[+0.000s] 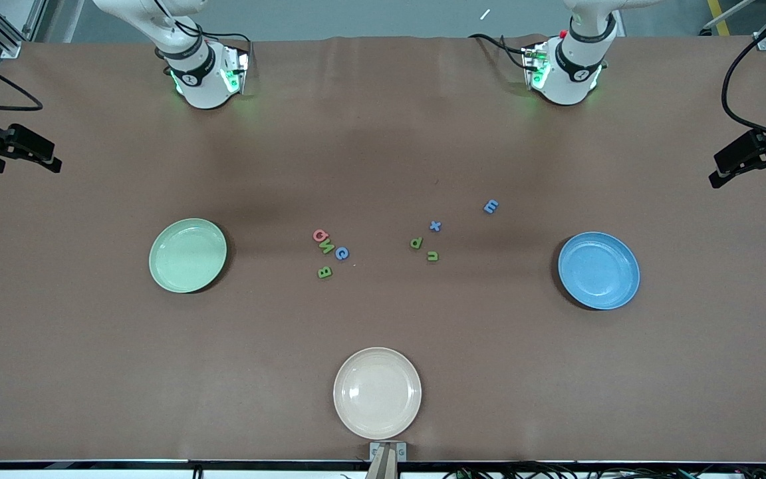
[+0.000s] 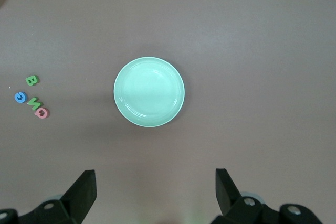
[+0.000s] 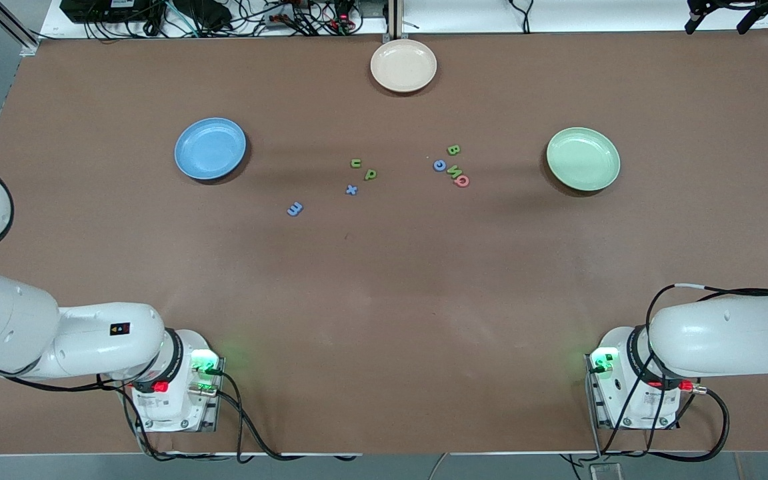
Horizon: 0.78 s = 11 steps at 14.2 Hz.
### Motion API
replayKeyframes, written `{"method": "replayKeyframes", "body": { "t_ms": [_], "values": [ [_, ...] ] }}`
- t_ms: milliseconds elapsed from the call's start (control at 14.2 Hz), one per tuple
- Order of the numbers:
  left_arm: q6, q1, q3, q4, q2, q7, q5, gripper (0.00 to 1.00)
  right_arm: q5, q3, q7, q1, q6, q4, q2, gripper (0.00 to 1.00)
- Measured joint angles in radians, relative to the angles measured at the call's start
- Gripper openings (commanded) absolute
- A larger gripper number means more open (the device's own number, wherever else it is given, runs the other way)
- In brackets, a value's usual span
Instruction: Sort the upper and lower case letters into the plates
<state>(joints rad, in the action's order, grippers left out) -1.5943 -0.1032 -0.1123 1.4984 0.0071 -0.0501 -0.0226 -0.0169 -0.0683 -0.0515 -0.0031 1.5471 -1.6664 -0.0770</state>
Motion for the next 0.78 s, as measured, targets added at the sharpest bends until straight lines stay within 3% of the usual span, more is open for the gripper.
{"method": "replayKeyframes", "body": {
  "t_ms": [776],
  "values": [
    [0.055, 0.003, -0.005, 0.006, -0.002, -0.004, 0.0, 1.0, 0.0, -0.002, 0.0, 0.0, 0.0, -0.001, 0.0, 1.0]
  ]
}}
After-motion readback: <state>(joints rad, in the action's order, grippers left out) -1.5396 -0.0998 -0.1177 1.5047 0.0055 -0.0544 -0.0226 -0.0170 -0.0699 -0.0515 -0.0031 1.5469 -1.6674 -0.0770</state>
